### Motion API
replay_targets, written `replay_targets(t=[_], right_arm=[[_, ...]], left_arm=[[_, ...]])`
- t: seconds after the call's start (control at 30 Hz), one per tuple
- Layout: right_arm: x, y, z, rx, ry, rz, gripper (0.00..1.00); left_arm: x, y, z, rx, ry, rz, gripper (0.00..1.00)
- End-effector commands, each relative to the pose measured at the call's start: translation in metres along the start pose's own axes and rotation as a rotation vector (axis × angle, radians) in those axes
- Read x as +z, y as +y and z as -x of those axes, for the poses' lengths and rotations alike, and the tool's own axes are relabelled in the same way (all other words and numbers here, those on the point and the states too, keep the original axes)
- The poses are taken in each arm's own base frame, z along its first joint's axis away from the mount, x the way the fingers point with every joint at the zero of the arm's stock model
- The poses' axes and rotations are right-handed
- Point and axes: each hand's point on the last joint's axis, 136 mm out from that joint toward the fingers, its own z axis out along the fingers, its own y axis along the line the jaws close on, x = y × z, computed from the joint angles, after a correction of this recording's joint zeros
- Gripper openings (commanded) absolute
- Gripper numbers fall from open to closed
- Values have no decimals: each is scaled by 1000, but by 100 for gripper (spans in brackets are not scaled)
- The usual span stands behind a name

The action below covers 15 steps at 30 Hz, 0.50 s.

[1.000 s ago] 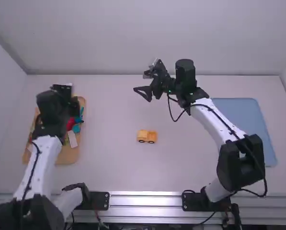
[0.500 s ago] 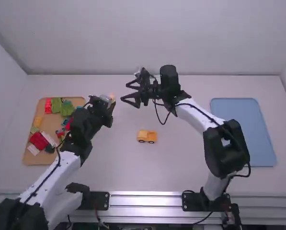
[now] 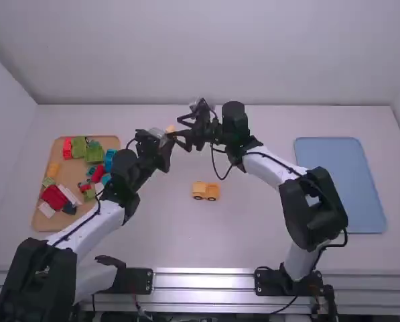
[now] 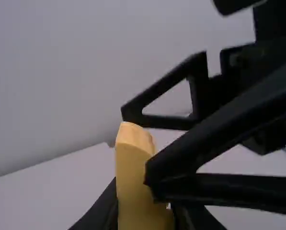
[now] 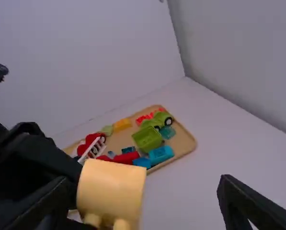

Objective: Assemble lego blocks to make yellow taxi

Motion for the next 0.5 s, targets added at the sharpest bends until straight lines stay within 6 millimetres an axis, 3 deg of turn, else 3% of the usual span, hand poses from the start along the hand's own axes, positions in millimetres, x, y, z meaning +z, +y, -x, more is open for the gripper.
replay_targets(t=[0.0,0.3,0.47], right_arm=[[1,-3,-3,26,0,-7,80],[11,16,-4,14,5,51,72],[12,17,-5,15,7,53,55]], left_arm=[[0,-7,2,-25,-9,-31,5],[0,-5,0,-26,-1,-22,5],[0,-3,0,-13,-1,-13,5]])
